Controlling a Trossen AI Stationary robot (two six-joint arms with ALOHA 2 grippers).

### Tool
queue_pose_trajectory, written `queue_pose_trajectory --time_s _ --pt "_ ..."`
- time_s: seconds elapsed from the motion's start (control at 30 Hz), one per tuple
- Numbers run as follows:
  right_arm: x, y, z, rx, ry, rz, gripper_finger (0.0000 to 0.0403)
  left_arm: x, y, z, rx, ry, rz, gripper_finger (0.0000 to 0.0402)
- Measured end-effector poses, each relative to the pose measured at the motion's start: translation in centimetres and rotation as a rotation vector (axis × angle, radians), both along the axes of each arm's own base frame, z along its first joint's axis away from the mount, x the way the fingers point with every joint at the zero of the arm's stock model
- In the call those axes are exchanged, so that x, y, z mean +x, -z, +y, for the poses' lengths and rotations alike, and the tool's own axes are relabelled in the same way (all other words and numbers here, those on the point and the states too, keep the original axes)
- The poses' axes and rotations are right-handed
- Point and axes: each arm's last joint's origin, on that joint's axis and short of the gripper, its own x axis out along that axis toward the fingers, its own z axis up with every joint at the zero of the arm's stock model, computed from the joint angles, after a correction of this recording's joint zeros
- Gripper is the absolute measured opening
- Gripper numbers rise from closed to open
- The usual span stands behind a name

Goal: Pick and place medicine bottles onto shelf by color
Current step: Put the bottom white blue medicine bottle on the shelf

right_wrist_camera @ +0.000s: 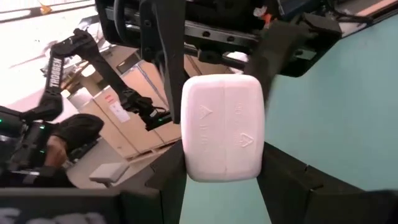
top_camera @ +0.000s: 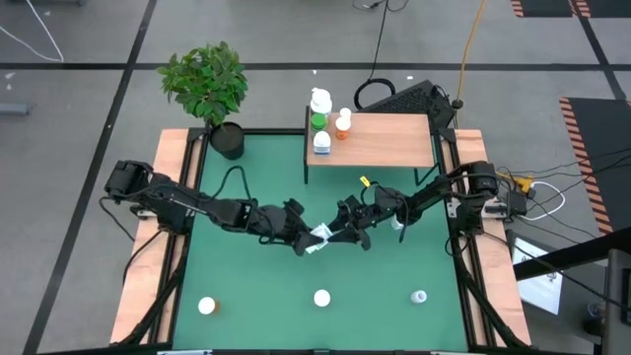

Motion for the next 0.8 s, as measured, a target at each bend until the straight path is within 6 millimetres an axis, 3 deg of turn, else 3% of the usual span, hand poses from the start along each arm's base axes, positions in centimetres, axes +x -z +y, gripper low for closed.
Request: queue_pose_trajectory --time_s 0.13,0.23,0.4,0.57,0.7,0.8 --pt "0.0 0.0 0.0 0.042 -0.018 0.019 0.0165 0.1 -0.1 0.3 -0.006 0.038 -0.009 0.0148" --pt "0.0 -0.1 0.1 -0.008 -0.020 -0.010 0.0174 0.1 -0.1 0.4 0.001 0.052 -0.013 0.0147" --pt "0.0 0.1 0.6 -0.263 -0.033 -0.128 0.0227 0.1 -0.5 0.9 -0.046 0.061 -0.028 0.0157" --pt "-0.2 1.6 1.4 -0.734 0.176 -0.100 0.0268 -0.3 -0.8 1.0 -0.072 0.081 0.002 0.0181" --pt "-0.6 2.7 3.3 -1.183 0.398 0.056 0.0268 -0.5 -0.2 1.2 -0.068 0.079 0.059 0.0161" --pt "-1.2 2.5 5.0 -1.415 0.535 0.116 0.0262 -0.4 -0.3 1.4 -0.069 0.069 0.048 0.0150"
